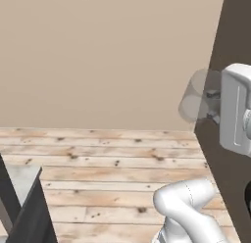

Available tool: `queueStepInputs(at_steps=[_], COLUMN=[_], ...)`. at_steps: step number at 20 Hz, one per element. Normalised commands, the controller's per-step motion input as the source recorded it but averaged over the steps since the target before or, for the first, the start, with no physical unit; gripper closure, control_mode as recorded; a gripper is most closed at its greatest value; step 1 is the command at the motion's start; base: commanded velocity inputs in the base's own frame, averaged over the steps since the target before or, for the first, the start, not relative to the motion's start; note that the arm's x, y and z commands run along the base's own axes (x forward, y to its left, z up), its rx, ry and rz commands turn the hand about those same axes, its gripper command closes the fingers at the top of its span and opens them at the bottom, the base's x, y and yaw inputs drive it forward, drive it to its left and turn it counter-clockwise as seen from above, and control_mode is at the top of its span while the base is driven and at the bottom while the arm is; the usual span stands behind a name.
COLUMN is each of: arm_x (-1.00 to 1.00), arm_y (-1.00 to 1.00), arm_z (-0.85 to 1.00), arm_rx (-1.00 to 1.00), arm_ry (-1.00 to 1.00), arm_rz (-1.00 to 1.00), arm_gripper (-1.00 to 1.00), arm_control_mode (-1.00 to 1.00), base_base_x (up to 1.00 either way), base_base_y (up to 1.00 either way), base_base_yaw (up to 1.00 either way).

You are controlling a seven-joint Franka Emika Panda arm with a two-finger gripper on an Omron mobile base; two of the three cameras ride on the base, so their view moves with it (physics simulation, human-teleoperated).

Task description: There is a bowl on the dining counter. Grab a lemon wedge from the fridge and place it in the bowl. Then get the liquor bottle and glass cup from the cabinet and place them next to the bowl.

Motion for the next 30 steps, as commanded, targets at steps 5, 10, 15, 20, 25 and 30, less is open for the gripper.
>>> queueStepInputs(at_steps=[5,10,15,20,25,30], arm_x=[0.00,0.00,0.00,0.00,0.00,0.00], arm_y=[0.00,0.00,0.00,0.00,0.00,0.00], arm_z=[0.00,0.00,0.00,0.00,0.00,0.00], arm_rx=[0.00,0.00,0.00,0.00,0.00,0.00], arm_ry=[0.00,0.00,0.00,0.00,0.00,0.00], arm_rz=[0.00,0.00,0.00,0.00,0.00,0.00], arm_gripper=[1.00,1.00,1.00,1.00,1.00,1.00], arm_control_mode=[1.00,1.00,1.00,1.00,1.00,1.00], base_base_x=[1.00,1.00,1.00,1.00,1.00,0.98], base_base_y=[0.00,0.00,-0.05,-0.10,-0.17,-0.31], base_base_yaw=[0.50,0.51,0.55,0.59,0.58,0.55])
